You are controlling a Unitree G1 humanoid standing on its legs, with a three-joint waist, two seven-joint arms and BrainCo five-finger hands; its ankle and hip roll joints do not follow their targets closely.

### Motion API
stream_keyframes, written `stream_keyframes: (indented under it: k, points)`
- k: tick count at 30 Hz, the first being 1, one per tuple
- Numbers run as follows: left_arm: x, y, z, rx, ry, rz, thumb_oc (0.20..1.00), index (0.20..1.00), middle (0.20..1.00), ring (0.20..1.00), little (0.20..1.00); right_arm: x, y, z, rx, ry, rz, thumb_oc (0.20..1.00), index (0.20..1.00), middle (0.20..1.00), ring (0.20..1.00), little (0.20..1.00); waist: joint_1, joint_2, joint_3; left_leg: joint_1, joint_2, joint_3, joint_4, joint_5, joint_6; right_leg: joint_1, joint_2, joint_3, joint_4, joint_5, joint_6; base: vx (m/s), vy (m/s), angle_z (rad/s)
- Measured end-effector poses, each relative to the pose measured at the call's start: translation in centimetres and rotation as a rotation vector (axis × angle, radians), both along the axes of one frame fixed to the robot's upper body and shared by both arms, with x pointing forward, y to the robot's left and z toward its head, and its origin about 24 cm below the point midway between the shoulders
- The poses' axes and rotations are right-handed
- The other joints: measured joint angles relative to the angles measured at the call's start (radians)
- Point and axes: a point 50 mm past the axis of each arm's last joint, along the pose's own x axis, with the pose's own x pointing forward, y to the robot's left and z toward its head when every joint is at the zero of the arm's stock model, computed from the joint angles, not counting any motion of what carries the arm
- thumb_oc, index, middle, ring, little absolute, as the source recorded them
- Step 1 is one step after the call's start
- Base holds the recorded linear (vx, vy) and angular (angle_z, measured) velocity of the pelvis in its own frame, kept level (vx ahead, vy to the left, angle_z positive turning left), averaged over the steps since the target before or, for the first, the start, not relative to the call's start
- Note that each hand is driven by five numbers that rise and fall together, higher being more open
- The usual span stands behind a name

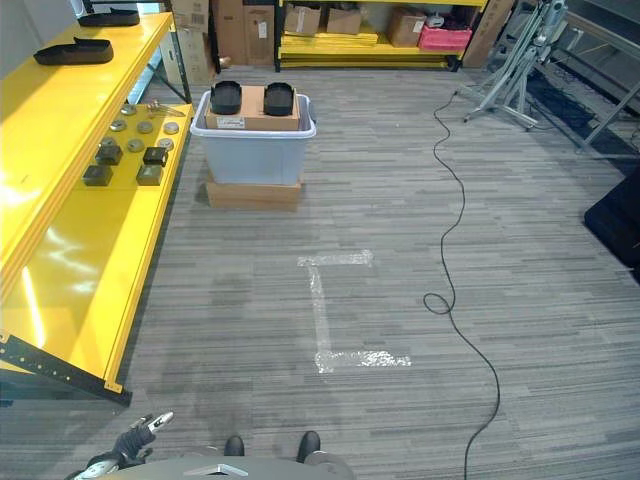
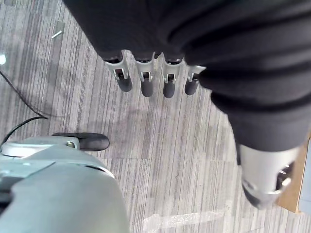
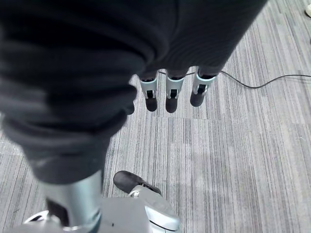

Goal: Move parts from the plastic box to the shelf.

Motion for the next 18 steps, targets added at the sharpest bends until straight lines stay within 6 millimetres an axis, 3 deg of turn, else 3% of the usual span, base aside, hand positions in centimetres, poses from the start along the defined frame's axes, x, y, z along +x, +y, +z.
stream_keyframes:
  k: [14, 18]
  points:
    - [0.2, 0.4, 0.1, 0.068, 0.008, 0.037, 1.000, 1.000, 1.000, 1.000, 1.000, 0.2, 0.2, 0.0, -0.003, 0.018, 0.017, 1.000, 1.000, 1.000, 1.000, 1.000, 0.003, -0.009, 0.002, 0.007, 0.000, -0.015, 0.000, -0.003, -0.007, 0.014, -0.001, -0.018, 0.000, -0.001, 0.000, 0.00, -0.013, 0.02]
    - [-0.6, 0.6, -0.3, 0.101, 0.074, 0.069, 1.000, 1.000, 1.000, 1.000, 1.000, 0.2, 0.3, 0.0, 0.007, 0.017, -0.013, 1.000, 1.000, 1.000, 1.000, 1.000, 0.002, -0.010, 0.002, 0.018, 0.000, -0.017, 0.000, -0.003, -0.007, 0.027, -0.001, -0.020, 0.000, -0.003, -0.001, 0.00, 0.000, 0.00]
